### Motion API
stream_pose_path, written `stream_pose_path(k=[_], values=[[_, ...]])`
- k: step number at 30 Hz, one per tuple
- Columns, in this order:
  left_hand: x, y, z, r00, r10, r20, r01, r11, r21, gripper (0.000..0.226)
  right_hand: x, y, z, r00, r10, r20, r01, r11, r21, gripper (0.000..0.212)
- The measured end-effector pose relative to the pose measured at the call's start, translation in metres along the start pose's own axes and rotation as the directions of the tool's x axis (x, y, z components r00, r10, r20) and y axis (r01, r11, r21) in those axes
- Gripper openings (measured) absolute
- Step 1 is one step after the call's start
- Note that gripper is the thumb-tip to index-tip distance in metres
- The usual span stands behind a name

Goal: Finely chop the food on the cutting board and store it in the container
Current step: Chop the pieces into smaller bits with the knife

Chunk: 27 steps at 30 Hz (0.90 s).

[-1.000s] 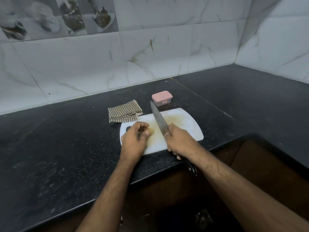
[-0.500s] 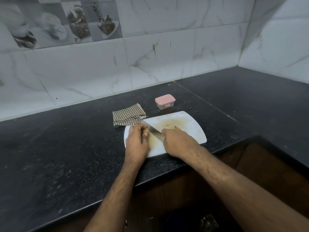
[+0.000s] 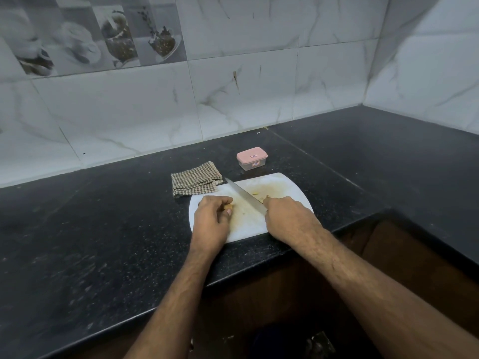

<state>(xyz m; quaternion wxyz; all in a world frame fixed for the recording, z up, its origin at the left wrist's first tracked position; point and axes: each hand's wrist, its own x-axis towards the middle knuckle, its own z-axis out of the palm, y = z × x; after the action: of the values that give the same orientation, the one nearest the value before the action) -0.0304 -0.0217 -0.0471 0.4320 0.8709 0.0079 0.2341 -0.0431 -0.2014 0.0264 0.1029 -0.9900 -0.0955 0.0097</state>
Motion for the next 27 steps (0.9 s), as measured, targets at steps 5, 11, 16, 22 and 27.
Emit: stream_pose_path(k=[5,11,16,22,27], values=[[0.0,-0.001,0.0,0.999,-0.023,0.031,0.023,1.0,-0.007,0.021,-0.002,-0.001,-0.004,0.999,0.027,0.022,-0.028,0.999,0.034,0.037],[0.0,-0.001,0.001,0.999,-0.042,0.02,0.043,0.999,-0.033,0.023,-0.008,-0.004,-0.01,1.0,0.018,0.019,-0.02,0.996,0.09,0.039],[-0.001,0.002,0.0,0.997,-0.074,0.023,0.075,0.996,-0.054,0.027,-0.011,-0.005,-0.003,0.998,0.025,0.049,-0.031,0.991,0.129,0.039],[-0.001,0.004,-0.001,0.997,-0.07,0.025,0.071,0.997,-0.028,0.03,-0.01,-0.013,-0.003,0.999,-0.008,0.037,0.002,0.988,0.155,0.027],[0.0,-0.004,0.001,0.999,-0.045,-0.006,0.045,0.998,0.052,0.022,-0.008,-0.019,0.002,0.996,-0.036,0.08,0.022,0.985,0.173,0.027]])
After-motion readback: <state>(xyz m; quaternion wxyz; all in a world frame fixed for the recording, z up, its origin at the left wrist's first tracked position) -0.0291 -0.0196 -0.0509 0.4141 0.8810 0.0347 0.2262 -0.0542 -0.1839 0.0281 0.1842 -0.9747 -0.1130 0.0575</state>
